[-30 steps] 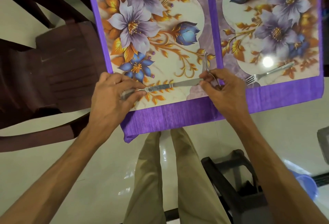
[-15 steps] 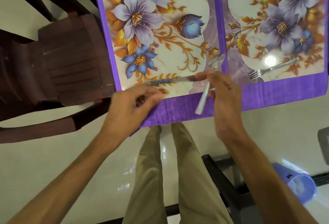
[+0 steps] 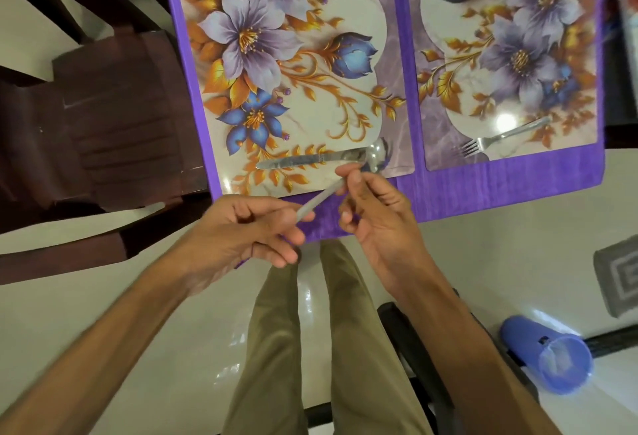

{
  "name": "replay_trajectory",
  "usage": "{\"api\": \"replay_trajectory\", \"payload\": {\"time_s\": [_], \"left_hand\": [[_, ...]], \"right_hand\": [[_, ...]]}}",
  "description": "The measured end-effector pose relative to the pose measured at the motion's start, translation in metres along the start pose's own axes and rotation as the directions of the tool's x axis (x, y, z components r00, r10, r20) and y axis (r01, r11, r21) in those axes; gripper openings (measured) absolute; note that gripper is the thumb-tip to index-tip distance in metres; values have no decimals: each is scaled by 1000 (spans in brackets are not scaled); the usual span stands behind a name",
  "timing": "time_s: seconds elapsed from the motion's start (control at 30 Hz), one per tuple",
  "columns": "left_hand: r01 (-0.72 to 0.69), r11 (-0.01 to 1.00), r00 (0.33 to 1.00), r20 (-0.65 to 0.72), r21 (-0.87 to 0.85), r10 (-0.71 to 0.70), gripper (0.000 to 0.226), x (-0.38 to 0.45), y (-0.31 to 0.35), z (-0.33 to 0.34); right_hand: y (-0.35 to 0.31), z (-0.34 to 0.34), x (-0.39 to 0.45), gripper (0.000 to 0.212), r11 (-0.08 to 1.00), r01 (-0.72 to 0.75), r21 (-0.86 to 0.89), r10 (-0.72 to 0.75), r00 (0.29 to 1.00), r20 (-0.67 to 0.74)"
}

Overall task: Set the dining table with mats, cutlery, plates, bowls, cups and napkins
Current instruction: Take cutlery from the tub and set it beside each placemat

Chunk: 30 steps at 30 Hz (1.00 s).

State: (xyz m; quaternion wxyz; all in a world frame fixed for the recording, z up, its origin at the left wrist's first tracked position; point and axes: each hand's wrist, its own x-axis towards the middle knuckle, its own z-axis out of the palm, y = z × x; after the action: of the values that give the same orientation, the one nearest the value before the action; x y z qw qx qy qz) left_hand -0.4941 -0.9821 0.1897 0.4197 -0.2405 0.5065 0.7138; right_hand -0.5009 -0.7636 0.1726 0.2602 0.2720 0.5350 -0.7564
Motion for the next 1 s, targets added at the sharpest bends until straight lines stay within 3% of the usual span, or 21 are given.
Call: {"api": "replay_trajectory", "payload": {"time_s": [0.17,0.33,0.47,0.57,0.8,0.9,1.0], "left_hand": [[70,997,990,-121,-34,-74,18,8,1,-12],[-126,991,950,-282,50,135,22,12,5,-8],[-43,975,966,-258,-216,-14,16,17,9,0],[33,946,964,-241,-324,-116,17,21,7,-5],[-35,999,937,-348,2,34,29,23,4,-18],[-35,983,920,-378,179,102,25,27,-2,-20],[-55,913,867,-434,404,244,22,30,-11,-19]], "right_hand": [[-10,-12,7,25,998,-30,-50,34,995,93],[-20,-23,19,26,997,-82,-8,82,991,106],[-27,-26,31,22,998,-58,-32,62,985,163],[-30,-33,37,26,981,26,-190,15,978,210],[-36,-66,31,50,802,51,-595,9,995,97],[-34,-65,25,42,768,47,-639,-18,998,53],[-29,-59,24,28,701,84,-708,-209,974,-92]]}}
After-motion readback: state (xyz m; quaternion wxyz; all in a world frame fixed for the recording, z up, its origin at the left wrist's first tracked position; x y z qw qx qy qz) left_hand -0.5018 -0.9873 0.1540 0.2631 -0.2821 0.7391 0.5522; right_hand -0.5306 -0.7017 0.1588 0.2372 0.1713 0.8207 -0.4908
